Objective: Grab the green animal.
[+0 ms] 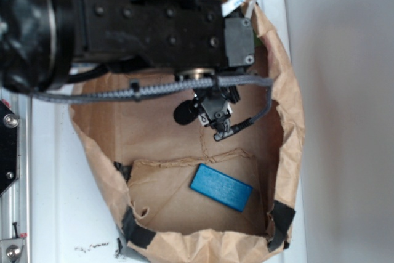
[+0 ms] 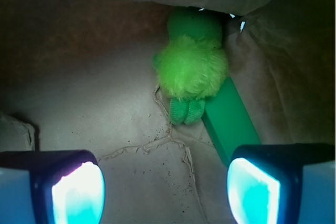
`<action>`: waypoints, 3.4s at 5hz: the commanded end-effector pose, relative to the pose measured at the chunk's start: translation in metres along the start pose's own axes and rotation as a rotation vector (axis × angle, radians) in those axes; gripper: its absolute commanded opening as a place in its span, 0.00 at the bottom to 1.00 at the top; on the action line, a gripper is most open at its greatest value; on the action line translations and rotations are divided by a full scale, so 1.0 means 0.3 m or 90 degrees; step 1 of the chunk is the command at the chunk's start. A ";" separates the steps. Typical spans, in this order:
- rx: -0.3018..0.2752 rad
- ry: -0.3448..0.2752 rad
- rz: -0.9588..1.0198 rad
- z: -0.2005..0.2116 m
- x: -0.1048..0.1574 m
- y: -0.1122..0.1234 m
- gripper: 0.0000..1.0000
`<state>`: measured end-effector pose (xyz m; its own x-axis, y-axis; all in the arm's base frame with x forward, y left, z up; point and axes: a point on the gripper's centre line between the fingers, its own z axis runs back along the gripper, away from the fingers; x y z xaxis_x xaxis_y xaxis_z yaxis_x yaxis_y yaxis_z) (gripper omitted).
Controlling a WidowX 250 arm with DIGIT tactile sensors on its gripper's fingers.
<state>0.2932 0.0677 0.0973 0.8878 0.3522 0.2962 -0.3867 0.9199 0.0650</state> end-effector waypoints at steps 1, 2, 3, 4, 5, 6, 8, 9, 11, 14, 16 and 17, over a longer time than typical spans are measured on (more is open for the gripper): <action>-0.006 -0.039 0.005 0.053 0.055 0.010 1.00; -0.006 -0.039 0.005 0.053 0.055 0.010 1.00; -0.006 -0.039 0.005 0.053 0.055 0.010 1.00; 0.005 -0.045 0.015 0.001 0.066 -0.002 1.00; 0.001 -0.042 0.021 -0.024 0.077 -0.008 1.00; -0.004 -0.052 0.020 -0.040 0.068 -0.015 1.00; -0.043 -0.066 0.027 -0.056 0.090 0.019 1.00; -0.045 -0.070 0.030 -0.049 0.102 0.027 1.00; -0.010 -0.100 0.046 -0.076 0.100 0.010 1.00; 0.043 -0.089 0.068 -0.102 0.121 0.001 1.00; 0.053 -0.094 0.076 -0.114 0.126 0.009 1.00; 0.054 -0.098 0.084 -0.122 0.136 0.011 1.00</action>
<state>0.3261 0.0889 0.0537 0.8073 0.4396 0.3938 -0.5189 0.8466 0.1187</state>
